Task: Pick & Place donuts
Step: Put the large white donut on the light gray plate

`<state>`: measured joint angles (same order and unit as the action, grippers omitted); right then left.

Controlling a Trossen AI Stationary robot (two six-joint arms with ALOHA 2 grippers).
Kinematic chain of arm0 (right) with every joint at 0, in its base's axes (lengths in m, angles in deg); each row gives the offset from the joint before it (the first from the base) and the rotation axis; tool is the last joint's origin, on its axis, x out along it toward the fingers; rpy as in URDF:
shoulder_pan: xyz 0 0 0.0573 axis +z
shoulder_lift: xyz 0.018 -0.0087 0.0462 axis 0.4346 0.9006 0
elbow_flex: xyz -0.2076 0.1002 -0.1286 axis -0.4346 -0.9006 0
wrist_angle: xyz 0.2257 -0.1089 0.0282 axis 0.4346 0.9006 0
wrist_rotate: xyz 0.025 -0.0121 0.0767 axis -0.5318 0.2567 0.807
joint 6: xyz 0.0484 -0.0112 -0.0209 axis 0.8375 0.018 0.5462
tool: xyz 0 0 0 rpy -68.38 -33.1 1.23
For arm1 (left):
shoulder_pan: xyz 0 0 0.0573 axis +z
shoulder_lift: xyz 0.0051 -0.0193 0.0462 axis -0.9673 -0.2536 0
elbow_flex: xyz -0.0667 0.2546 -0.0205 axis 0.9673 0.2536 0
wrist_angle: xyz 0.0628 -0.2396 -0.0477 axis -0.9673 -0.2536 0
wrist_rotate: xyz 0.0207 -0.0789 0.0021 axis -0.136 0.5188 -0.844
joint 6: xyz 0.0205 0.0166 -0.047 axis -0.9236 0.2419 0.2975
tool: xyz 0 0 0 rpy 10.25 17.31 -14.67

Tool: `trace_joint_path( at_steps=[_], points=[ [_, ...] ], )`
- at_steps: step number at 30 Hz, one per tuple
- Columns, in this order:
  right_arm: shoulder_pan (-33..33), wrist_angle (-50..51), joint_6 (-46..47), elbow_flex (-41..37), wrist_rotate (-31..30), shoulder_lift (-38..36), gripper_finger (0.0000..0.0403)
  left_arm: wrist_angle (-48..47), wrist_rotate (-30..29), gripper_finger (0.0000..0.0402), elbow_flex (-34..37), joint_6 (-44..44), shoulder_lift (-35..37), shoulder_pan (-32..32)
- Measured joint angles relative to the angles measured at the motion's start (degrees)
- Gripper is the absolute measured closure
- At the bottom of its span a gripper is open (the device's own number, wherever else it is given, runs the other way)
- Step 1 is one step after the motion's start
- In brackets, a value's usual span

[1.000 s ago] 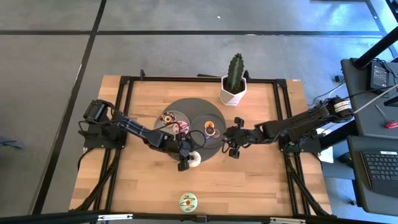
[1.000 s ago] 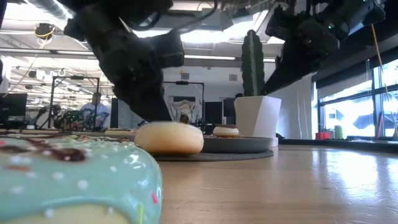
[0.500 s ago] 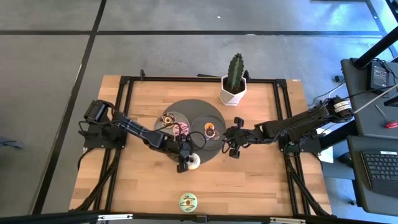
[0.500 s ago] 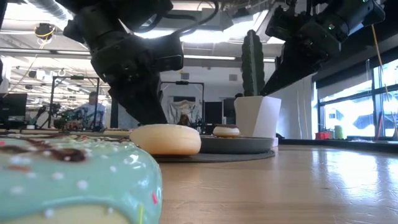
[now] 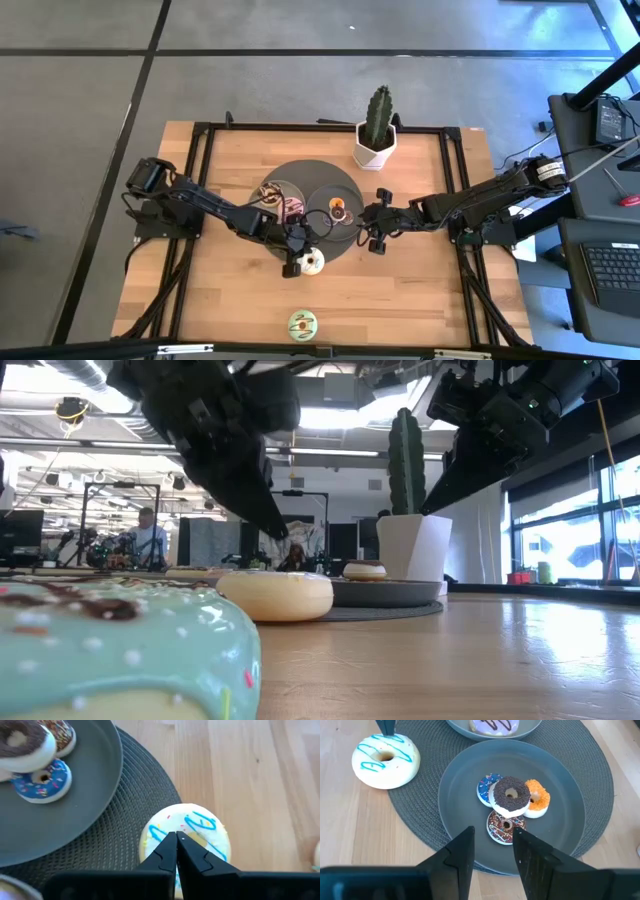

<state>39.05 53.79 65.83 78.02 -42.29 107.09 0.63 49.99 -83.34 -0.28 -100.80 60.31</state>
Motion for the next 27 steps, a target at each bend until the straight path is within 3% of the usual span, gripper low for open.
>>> trace_joint_path(
  at_steps=[8,15,18,27],
  points=[
    [0.0,0.0,0.0,0.0,0.0,0.0,0.0268,-2.0,-2.6,0.0390,0.0,3.7,2.7,0.0],
    [0.0,-0.1,0.0,0.0,0.0,0.0,0.0268,-1.7,-2.8,0.0374,0.0,2.0,2.7,0.0],
    [0.0,-0.1,0.1,0.0,0.0,0.0,0.0268,-1.6,-2.8,0.0347,0.0,2.9,2.7,0.0],
    [0.0,-0.1,0.2,0.0,0.0,0.0,0.0268,-1.7,-3.1,0.0215,0.0,2.4,2.7,-0.8]
  ],
)
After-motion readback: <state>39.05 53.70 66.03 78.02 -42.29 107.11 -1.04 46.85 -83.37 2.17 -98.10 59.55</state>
